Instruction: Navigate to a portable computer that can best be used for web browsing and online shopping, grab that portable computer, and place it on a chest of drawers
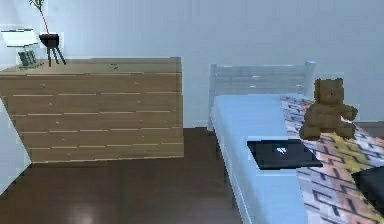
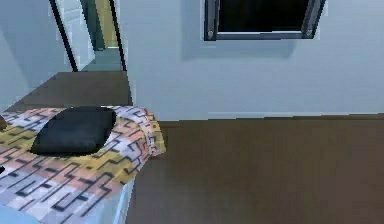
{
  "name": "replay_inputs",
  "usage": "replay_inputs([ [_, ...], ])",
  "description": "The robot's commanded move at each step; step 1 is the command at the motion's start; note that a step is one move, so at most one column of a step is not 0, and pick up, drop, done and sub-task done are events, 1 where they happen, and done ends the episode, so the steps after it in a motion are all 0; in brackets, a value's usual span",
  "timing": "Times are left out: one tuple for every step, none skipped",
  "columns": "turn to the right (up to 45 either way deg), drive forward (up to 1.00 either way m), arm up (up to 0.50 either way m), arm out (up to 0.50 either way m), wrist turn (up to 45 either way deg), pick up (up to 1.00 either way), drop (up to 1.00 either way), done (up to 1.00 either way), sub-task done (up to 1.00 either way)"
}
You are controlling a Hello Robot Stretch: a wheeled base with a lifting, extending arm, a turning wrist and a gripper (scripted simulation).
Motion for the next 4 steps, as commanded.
replay_inputs([
  [-45.0, 0.0, 0.0, 0.0, 0.0, 0.0, 0.0, 0.0, 0.0],
  [-15.0, 0.0, 0.0, 0.0, 0.0, 0.0, 0.0, 0.0, 0.0],
  [45.0, 0.0, 0.0, 0.0, 0.0, 0.0, 0.0, 0.0, 0.0],
  [12.0, 0.0, 0.0, 0.0, 0.0, 0.0, 0.0, 0.0, 0.0],
])
